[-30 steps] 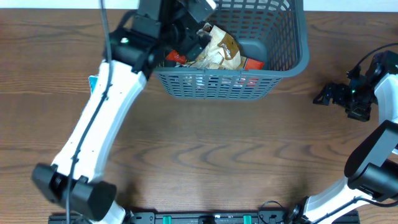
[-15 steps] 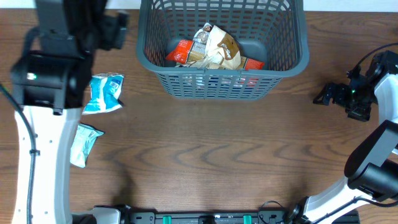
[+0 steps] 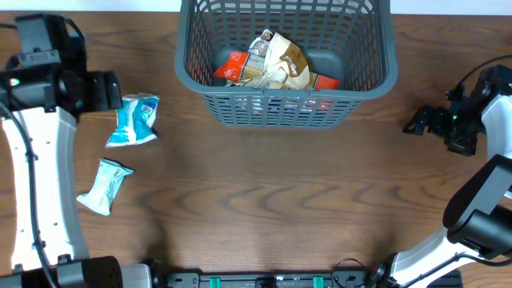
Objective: Pack container
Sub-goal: 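Withdraw the left gripper and move it over the teal wipe packet, then lower the left gripper onto the teal wipe packet and grasp it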
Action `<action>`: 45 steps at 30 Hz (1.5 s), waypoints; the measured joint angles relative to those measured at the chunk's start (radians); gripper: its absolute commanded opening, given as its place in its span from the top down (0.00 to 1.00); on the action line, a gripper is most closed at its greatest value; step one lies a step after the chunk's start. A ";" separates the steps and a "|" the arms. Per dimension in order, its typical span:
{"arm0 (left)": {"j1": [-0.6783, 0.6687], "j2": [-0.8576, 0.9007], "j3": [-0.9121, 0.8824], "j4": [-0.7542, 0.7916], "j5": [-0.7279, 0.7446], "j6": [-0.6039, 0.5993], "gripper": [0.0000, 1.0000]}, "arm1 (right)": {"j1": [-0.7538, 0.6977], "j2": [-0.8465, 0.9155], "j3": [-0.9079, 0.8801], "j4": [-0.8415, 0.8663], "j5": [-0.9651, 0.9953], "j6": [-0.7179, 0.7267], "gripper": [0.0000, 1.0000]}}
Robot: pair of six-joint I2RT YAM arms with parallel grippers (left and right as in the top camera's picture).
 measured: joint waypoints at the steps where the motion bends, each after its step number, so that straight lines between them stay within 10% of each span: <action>1: 0.000 0.000 -0.028 0.005 0.008 -0.002 0.01 | 0.000 0.000 0.000 0.000 0.000 0.000 0.01; 15: -0.032 -0.027 -0.172 -0.217 -0.025 -0.025 0.01 | 0.000 0.000 0.000 0.016 0.000 0.000 0.01; 24: -0.069 -0.365 -0.261 -0.212 -0.045 -0.017 0.01 | 0.000 0.000 0.000 0.044 0.000 0.000 0.01; 33: -0.069 -0.604 -0.466 -0.168 0.014 0.270 0.01 | 0.000 0.000 0.000 0.055 -0.005 0.000 0.01; 45: 0.065 -0.388 -0.577 -0.027 0.053 0.429 0.01 | 0.000 0.000 0.000 0.058 -0.013 0.000 0.01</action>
